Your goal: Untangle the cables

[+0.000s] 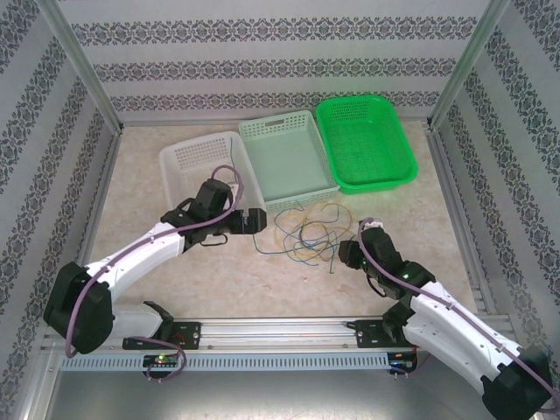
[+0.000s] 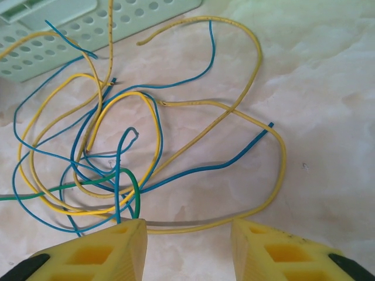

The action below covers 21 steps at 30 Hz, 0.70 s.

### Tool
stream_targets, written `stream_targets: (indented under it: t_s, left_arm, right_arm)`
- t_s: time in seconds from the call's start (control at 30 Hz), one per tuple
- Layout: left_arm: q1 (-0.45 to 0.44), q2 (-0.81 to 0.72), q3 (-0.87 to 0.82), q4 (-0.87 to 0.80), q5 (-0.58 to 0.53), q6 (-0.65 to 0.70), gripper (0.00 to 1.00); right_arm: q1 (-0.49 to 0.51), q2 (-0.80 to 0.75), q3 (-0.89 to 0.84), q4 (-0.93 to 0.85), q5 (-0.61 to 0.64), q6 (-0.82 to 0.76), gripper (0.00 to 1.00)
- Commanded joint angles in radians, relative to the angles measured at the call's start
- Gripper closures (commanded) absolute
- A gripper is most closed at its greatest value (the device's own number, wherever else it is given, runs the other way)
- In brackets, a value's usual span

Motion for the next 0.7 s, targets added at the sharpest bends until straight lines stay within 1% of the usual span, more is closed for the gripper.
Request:
stream_targets:
  t_s: [0.0,0.07,0.13,0.23,0.4,0.47,0.57,0.67]
  left_arm:
    - [-0.03,0.024,-0.091,0.11,-0.015,-0.181,0.04]
    - [-0.042,0.039,-0.108,0.132,-0.029,-0.211,0.05]
    - [-0.062,0.031,-0.085,0.082,-0.09,-0.194,0.05]
    - [-0.069,-0.021,-0.045,-0.018,-0.207,-0.13,0.02]
    - [-0.066,-0.07,0.024,-0.152,-0.311,-0.036,0.0]
    - [-0.068,-0.093,0.049,-0.181,-0.315,-0.029,0.0]
    - [-0.072,-0.125,0.075,-0.189,-0.276,-0.05,0.02]
    - [-0.109,-0.125,0.097,-0.225,-0.269,-0.063,0.04]
  right_arm:
    - [-0.011,0.038,0.047,0.001,0.019,-0.014,0.55]
    - [-0.011,0.051,0.064,-0.001,0.017,-0.02,0.55]
    - [-0.01,0.049,0.072,-0.004,0.017,-0.026,0.54]
    - [-0.01,0.036,0.064,0.007,0.015,-0.031,0.53]
    - [-0.011,0.044,0.042,0.023,0.005,-0.019,0.52]
    - [-0.01,0.046,0.041,0.029,0.002,-0.017,0.52]
    - [-0.01,0.053,0.053,0.028,0.003,-0.029,0.53]
    - [-0.009,0.068,0.077,0.02,0.008,-0.048,0.53]
